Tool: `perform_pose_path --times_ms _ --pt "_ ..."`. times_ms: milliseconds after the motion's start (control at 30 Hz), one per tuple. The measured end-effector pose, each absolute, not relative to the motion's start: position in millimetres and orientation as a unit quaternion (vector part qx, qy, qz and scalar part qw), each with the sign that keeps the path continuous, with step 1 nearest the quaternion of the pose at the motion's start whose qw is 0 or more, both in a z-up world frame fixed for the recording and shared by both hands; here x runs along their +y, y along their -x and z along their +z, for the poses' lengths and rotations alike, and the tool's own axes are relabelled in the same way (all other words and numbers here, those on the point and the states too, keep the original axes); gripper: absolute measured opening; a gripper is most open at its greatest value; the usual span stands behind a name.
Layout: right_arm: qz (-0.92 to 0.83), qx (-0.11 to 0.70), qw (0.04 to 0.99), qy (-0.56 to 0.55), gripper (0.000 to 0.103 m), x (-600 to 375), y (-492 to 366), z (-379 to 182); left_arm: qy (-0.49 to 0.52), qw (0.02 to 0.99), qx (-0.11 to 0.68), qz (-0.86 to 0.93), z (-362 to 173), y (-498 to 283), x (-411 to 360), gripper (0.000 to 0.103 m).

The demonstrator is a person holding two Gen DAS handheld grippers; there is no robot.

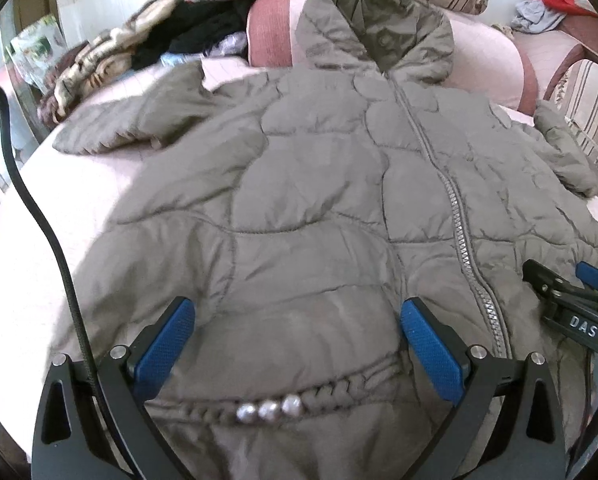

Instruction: Fold large clothes

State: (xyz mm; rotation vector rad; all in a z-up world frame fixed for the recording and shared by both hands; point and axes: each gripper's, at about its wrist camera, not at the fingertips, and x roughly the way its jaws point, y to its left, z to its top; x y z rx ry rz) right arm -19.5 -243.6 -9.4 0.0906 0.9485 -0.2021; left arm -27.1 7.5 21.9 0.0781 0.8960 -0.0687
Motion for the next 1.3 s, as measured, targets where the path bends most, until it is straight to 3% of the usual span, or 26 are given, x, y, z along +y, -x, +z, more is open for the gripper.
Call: perform_pose_path --times_ms 467,833,1300 --pt "-0.136 0.403 0.905 -0.008 0.1 -237.2 50.4 27.7 -0.059 0.946 0.319 -0.008 99.4 87.9 26.8 0.103" --pt "-0.165 0.357 0.919 0.009 0.1 -228.8 90.7 69.6 -0.07 0.959 0.273 0.0 135.0 137.8 29.9 0.103" --pt "-0.169 0.353 0.92 -0.02 0.1 -226.0 131.5 79.8 -0.072 0.964 0.257 0.004 154.8 170.6 35.8 0.103"
